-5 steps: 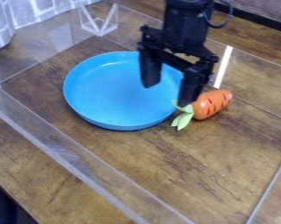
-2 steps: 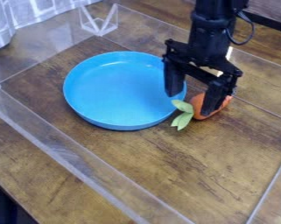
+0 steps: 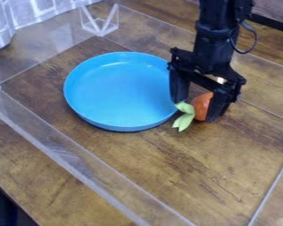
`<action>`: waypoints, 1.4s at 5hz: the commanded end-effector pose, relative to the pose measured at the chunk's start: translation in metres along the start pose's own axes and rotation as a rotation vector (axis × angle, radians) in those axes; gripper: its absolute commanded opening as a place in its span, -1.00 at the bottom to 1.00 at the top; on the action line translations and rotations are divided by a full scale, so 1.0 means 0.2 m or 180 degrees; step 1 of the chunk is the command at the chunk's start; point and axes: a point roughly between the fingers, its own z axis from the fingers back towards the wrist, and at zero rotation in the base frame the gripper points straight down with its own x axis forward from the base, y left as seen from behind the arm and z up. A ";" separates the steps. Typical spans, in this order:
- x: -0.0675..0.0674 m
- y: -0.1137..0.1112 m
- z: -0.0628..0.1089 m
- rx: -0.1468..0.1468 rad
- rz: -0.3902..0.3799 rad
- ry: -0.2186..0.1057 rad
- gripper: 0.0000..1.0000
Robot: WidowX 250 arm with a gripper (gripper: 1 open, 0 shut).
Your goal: Put the carrot in the blue tray
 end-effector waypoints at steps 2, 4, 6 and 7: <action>0.09 -0.04 0.04 -0.0008 -0.0073 -0.0240 1.00; 0.18 -0.07 -0.03 -0.0037 -0.0078 -0.0298 1.00; 0.25 -0.07 -0.09 -0.0068 -0.0066 -0.0302 1.00; 0.27 -0.07 -0.11 -0.0080 -0.0063 -0.0298 -1.00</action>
